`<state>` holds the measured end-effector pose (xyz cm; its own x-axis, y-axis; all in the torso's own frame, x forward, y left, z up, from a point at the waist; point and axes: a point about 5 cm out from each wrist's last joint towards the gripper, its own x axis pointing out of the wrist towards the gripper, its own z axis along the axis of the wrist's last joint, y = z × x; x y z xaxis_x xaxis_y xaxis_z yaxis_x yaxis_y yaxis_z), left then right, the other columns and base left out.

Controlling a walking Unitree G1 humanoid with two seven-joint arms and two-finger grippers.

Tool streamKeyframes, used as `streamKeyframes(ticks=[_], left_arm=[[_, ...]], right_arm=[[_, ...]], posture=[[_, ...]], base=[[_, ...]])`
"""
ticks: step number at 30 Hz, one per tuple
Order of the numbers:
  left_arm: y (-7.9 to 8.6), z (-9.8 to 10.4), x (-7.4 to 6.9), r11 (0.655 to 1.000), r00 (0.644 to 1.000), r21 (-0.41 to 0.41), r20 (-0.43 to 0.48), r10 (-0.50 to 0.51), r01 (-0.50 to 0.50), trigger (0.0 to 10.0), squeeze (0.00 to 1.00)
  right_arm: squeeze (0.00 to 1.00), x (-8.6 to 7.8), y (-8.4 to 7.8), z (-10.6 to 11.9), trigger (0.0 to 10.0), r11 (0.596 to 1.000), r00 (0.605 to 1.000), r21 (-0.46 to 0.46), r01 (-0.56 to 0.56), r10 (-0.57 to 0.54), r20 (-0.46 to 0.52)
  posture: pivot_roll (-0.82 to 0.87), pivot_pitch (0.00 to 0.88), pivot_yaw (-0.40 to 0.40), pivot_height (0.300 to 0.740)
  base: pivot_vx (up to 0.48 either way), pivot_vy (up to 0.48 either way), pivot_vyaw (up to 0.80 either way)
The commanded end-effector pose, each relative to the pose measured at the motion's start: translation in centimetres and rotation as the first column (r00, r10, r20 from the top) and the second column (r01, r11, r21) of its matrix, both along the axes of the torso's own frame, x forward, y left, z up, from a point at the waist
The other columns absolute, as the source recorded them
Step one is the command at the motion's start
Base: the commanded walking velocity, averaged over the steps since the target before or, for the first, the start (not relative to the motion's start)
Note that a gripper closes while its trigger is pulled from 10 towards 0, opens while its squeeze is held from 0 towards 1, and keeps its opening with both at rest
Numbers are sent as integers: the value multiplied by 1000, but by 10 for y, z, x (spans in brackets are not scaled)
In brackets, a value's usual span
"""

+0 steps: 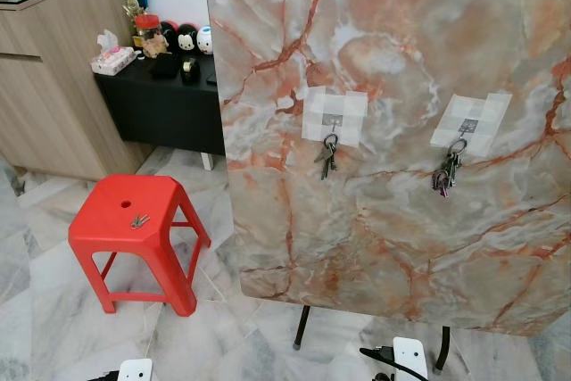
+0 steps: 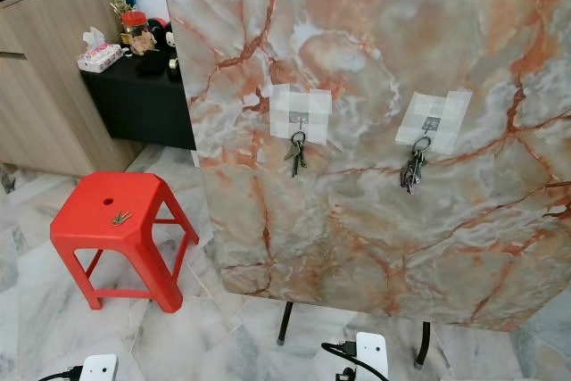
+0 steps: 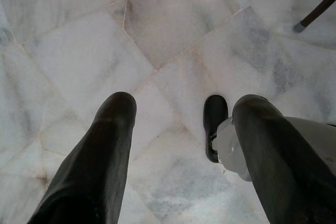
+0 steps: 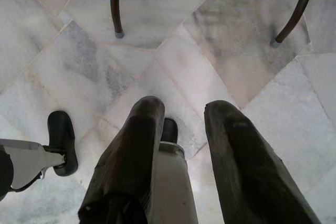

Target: Hang keys on a hook

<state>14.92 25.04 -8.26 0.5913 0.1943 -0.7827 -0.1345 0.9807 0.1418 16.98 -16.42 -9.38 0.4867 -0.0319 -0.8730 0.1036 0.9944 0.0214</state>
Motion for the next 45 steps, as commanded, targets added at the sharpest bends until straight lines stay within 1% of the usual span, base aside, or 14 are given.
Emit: streamKeyframes(ticks=[1,9,20,45], left_arm=[[-2,-3,-6,1000,999,-2,-33,-19,19,10000,0],[-1,-3,-6,1000,999,-7,-41,-23,23,10000,0],[-1,-3,-6,1000,999,-9,-40,-23,23,10000,0],[-1,-3,-6,1000,999,-17,-37,-16,15,10000,0]], right_arm=[[0,2,-1,1,10000,1000,1000,-6,-4,4,9],[0,3,0,1,10000,1000,1000,-3,-3,3,12],[0,0,0,0,10000,1000,1000,-4,-3,3,4],[0,3,2,1,10000,999,999,-14,-36,36,9]], posture=[[183,0,-44,740],[181,0,-41,740],[182,0,-41,740],[180,0,-45,740]], base=[[0,0,0],[0,0,0],[0,0,0],[0,327,0]])
